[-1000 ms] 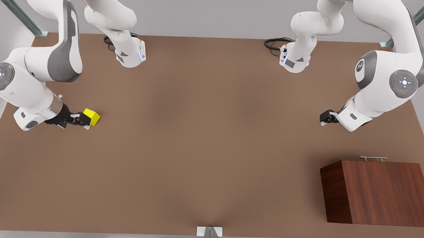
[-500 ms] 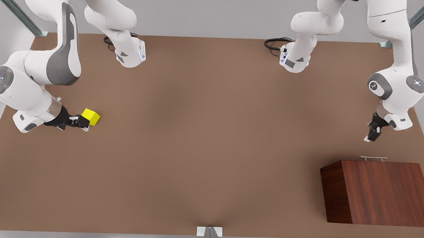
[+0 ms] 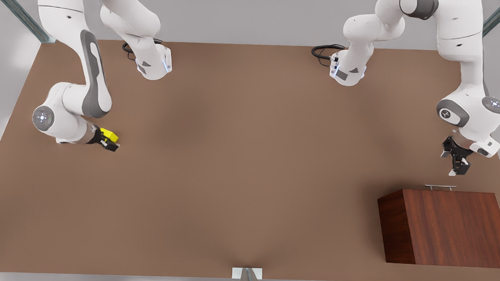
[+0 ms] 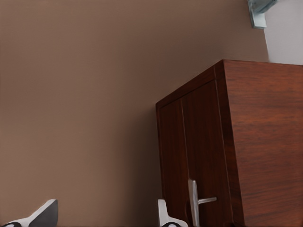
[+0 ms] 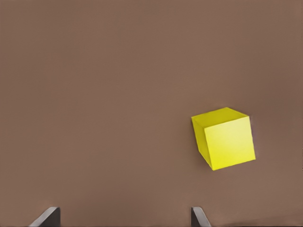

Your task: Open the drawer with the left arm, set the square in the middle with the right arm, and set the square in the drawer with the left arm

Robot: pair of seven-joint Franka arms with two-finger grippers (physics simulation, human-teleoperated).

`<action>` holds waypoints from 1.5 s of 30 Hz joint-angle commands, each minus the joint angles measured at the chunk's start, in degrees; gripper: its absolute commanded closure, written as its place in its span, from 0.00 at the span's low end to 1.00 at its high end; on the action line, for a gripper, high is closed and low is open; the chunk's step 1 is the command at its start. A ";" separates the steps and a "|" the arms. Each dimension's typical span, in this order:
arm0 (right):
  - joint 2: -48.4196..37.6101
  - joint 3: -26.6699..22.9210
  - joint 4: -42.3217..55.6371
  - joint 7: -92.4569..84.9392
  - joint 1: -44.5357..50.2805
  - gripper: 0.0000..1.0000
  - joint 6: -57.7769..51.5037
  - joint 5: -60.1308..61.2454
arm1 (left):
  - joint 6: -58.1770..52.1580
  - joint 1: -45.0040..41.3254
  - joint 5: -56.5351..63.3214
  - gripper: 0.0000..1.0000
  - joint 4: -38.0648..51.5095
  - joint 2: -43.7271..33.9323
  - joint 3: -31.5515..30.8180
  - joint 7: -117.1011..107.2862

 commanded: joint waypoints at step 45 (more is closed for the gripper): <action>13.12 0.71 -6.22 -12.04 -10.56 0.00 13.49 -12.31 | 4.52 0.39 -5.27 0.00 0.09 3.89 -4.30 0.18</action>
